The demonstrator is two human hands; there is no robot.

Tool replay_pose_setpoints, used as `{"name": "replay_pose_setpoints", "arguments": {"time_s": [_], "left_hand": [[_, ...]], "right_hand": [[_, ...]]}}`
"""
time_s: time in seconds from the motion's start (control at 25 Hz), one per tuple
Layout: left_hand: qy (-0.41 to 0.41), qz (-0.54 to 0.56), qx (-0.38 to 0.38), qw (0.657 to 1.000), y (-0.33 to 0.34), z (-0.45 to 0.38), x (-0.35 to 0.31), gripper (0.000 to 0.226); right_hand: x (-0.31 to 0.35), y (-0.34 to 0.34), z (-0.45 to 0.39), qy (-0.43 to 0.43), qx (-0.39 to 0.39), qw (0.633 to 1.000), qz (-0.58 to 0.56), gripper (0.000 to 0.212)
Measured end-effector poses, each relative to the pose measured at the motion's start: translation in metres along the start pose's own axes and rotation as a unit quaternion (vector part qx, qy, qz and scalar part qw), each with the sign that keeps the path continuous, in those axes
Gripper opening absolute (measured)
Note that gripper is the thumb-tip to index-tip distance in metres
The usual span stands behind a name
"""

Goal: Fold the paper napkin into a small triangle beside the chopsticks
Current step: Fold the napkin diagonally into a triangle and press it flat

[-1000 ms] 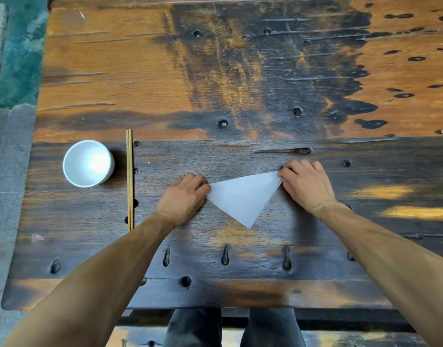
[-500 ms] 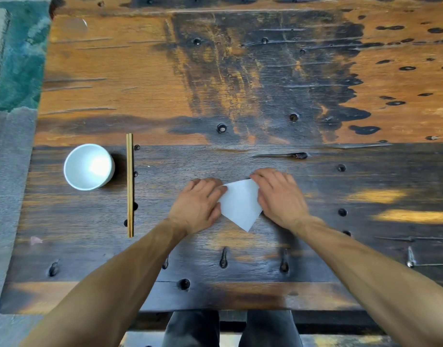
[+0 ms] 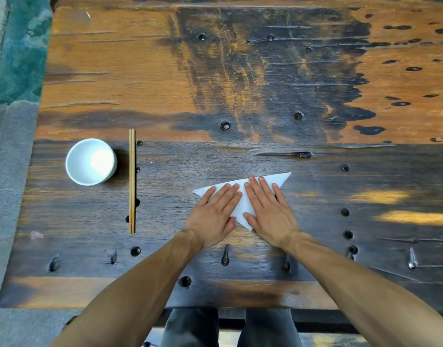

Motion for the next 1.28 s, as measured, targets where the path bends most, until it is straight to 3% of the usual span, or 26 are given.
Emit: {"name": "replay_pose_setpoints", "arguments": {"time_s": [0.48, 0.88, 1.08, 1.16, 1.28], "left_hand": [[-0.039, 0.018, -0.020, 0.999, -0.001, -0.005, -0.006, 0.068], [-0.044, 0.023, 0.010, 0.999, 0.013, 0.017, 0.043, 0.072], [-0.098, 0.009, 0.032, 0.995, 0.014, 0.034, 0.067, 0.073], [-0.130, 0.040, 0.000, 0.991, 0.006, 0.031, 0.061, 0.072], [-0.084, 0.059, -0.044, 0.994, -0.003, 0.014, 0.027, 0.072]], "right_hand": [[0.003, -0.004, -0.008, 0.020, -0.024, 0.999, -0.035, 0.072], [-0.001, 0.004, -0.013, 0.044, -0.020, 0.999, -0.025, 0.074], [-0.003, 0.004, -0.013, 0.049, -0.016, 0.998, -0.039, 0.075], [-0.002, 0.003, -0.012, 0.055, -0.016, 0.998, -0.040, 0.075], [0.008, 0.001, -0.013, 0.044, -0.020, 0.998, -0.032, 0.075]]}}
Point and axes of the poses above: each hand's wrist, its own z-axis away from the middle knuckle, its own y-axis out of the palm, x = y × z, the point moved 2 cm from there along -z, towards the middle knuckle, and after that the axes turned 6 degrees about -z, right-handed, at the moved point
